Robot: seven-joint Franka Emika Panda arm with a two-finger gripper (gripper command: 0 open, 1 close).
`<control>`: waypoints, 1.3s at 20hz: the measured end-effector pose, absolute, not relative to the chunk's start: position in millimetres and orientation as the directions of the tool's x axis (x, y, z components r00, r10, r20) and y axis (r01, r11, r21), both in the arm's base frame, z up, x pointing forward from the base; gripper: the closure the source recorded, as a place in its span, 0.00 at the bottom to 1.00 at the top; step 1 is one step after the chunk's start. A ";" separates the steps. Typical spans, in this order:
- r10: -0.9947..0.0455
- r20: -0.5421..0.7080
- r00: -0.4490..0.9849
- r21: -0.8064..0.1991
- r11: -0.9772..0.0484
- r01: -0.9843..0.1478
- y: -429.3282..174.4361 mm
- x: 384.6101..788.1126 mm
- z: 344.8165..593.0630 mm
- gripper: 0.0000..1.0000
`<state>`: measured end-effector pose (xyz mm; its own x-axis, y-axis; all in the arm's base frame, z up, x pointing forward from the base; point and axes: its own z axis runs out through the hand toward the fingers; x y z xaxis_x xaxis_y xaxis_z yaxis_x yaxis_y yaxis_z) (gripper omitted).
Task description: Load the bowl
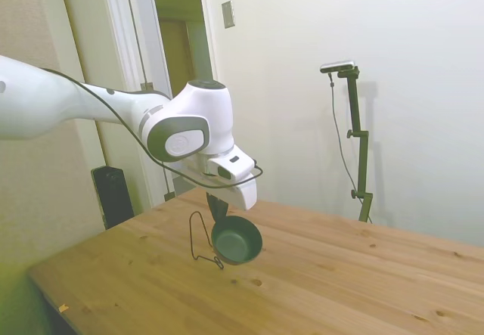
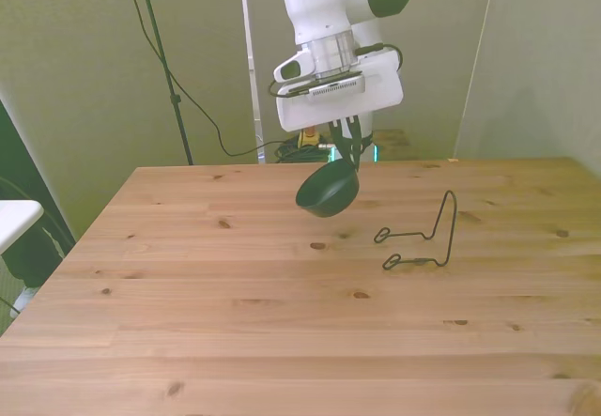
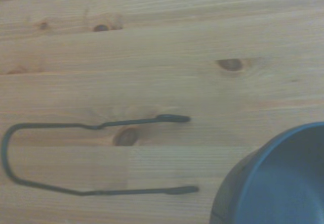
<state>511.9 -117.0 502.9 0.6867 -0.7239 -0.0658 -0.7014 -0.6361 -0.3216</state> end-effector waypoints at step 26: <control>-0.520 -0.430 0.738 -0.634 -0.408 -0.657 -113.8 528.1 468.9 1.00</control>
<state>528.1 -113.8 468.9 0.7380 -0.5203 -0.4298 -0.6568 -0.4078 -0.6343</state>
